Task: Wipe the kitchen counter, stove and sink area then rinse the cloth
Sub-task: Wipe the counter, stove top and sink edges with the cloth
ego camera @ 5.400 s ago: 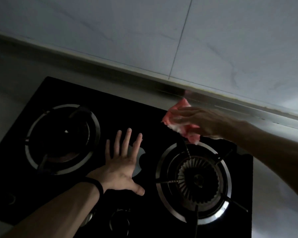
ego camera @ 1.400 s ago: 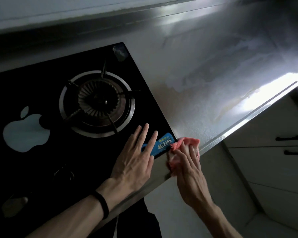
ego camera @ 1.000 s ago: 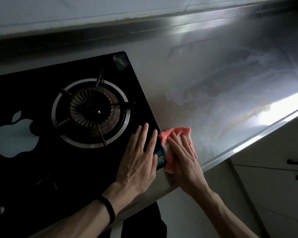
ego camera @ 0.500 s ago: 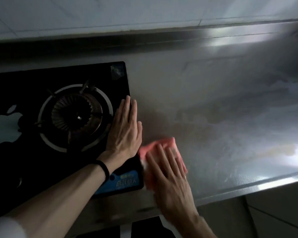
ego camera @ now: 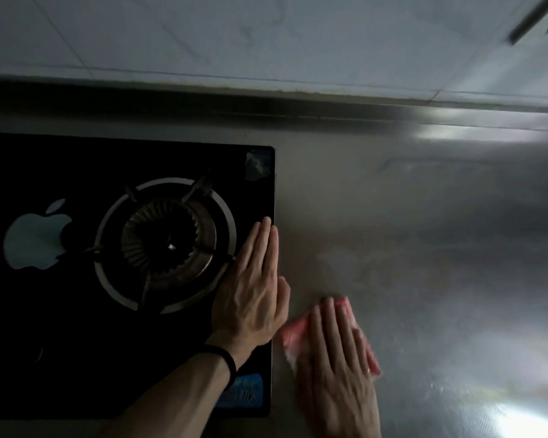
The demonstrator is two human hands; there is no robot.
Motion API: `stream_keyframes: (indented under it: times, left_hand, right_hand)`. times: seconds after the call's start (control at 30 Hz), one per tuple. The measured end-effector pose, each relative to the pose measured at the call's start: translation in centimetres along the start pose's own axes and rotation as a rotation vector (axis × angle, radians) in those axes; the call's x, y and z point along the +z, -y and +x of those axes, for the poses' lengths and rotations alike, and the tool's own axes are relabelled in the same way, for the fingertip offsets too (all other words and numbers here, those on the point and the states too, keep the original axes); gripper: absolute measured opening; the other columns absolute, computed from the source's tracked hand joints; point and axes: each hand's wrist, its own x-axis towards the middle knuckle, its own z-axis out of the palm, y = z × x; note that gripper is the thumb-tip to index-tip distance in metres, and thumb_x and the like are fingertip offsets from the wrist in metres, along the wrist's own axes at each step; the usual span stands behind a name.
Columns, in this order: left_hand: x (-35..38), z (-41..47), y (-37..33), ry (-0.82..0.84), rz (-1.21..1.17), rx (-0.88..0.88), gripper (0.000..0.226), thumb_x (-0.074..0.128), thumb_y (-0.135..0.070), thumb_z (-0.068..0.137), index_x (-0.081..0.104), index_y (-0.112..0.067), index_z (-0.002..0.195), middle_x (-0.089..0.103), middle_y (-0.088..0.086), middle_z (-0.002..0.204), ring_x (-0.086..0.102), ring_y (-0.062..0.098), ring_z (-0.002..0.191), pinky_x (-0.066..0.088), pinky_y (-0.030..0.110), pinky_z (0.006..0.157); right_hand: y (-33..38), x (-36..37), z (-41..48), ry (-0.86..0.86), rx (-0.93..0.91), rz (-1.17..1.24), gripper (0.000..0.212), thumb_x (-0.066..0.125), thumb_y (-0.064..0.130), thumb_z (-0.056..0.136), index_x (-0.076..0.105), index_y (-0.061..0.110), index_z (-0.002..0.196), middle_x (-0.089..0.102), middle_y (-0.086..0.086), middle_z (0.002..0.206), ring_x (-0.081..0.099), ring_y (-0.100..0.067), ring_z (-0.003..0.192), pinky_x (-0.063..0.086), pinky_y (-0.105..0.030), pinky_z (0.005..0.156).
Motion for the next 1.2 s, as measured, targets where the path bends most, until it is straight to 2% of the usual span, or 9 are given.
stream_keyframes:
  times: [0.1,0.2,0.3,0.5,0.67,0.8,0.97,1.13,1.2]
  left_hand:
    - [0.0,0.0,0.0,0.011,-0.043,-0.010,0.075,0.031,-0.037,0.100,0.019,0.003,0.163,0.010,0.018,0.175,0.010,0.028,0.163,0.028,0.045,0.129]
    - [0.1,0.3,0.0,0.030,-0.095,-0.013,0.078,0.030,-0.044,0.101,0.022,0.003,0.162,0.013,0.018,0.174,0.012,0.029,0.163,0.030,0.048,0.127]
    - [0.4,0.3,0.0,0.024,-0.058,-0.022,0.083,0.039,-0.045,0.097,0.024,0.004,0.162,0.015,0.019,0.174,0.016,0.030,0.162,0.030,0.046,0.125]
    - [0.1,0.4,0.0,0.028,0.008,-0.012,0.086,0.040,-0.048,0.098,0.020,0.005,0.162,0.014,0.021,0.173,0.016,0.031,0.162,0.026,0.044,0.126]
    - [-0.2,0.6,-0.1,0.080,0.012,-0.021,0.085,0.036,-0.049,0.099,0.019,0.006,0.162,0.012,0.023,0.173,0.014,0.033,0.162,0.032,0.047,0.127]
    - [-0.1,0.6,-0.2,0.089,-0.011,-0.023,0.083,0.033,-0.047,0.102,0.013,0.005,0.163,0.005,0.021,0.174,0.005,0.031,0.163,0.021,0.046,0.131]
    - [0.0,0.5,-0.2,0.105,0.009,-0.016,0.090,0.041,-0.042,0.094,0.008,0.004,0.164,0.000,0.020,0.175,0.002,0.031,0.164,0.017,0.045,0.132]
    - [-0.3,0.5,-0.4,0.078,-0.013,-0.021,0.089,0.040,-0.042,0.093,0.012,0.004,0.164,0.004,0.020,0.175,0.005,0.030,0.164,0.015,0.044,0.132]
    - [-0.3,0.6,-0.4,0.059,-0.021,-0.029,0.089,0.041,-0.042,0.094,0.013,0.004,0.164,0.005,0.019,0.175,0.006,0.030,0.164,0.016,0.044,0.132]
  right_hand:
    - [-1.8,-3.0,6.9,-0.028,-0.117,-0.097,0.066,0.028,0.039,0.109,0.025,-0.002,0.161,0.014,-0.022,0.171,0.009,-0.036,0.161,0.006,-0.045,0.132]
    - [-2.3,-4.8,15.9,0.067,-0.128,-0.139,0.069,0.015,0.047,0.108,0.012,0.005,0.163,0.000,-0.016,0.172,-0.004,-0.032,0.161,0.006,-0.048,0.132]
    - [-2.5,-5.3,24.1,0.057,-0.112,-0.141,0.070,0.010,0.050,0.109,0.003,0.008,0.164,-0.006,-0.013,0.173,-0.010,-0.027,0.161,-0.006,-0.041,0.131]
    - [-2.1,-5.6,32.9,0.052,-0.090,-0.161,0.071,0.018,0.049,0.112,-0.007,0.010,0.166,-0.017,-0.015,0.173,-0.015,-0.028,0.161,-0.006,-0.046,0.131]
    - [-1.9,-5.1,26.1,0.039,-0.039,-0.078,0.073,0.031,0.044,0.113,-0.002,0.007,0.166,-0.007,-0.018,0.174,-0.009,-0.031,0.162,-0.005,-0.046,0.131]
    - [-1.0,-3.6,11.9,-0.031,0.046,0.045,0.071,0.045,0.036,0.108,0.019,0.001,0.164,0.007,-0.019,0.174,0.002,-0.031,0.162,0.006,-0.047,0.132]
    - [0.2,-1.5,-3.8,0.023,0.119,0.035,0.066,0.027,0.046,0.109,0.020,0.010,0.164,0.013,-0.013,0.174,0.023,-0.036,0.158,0.009,-0.044,0.132]
    - [-1.5,-2.3,-0.1,0.092,0.089,-0.013,0.071,0.025,0.046,0.109,-0.001,0.015,0.167,-0.004,-0.013,0.175,0.001,-0.029,0.163,0.007,-0.047,0.131]
    - [-3.2,-3.4,5.3,0.077,0.067,-0.019,0.070,0.026,0.046,0.110,0.003,0.012,0.167,-0.004,-0.015,0.175,-0.006,-0.028,0.162,0.006,-0.050,0.132]
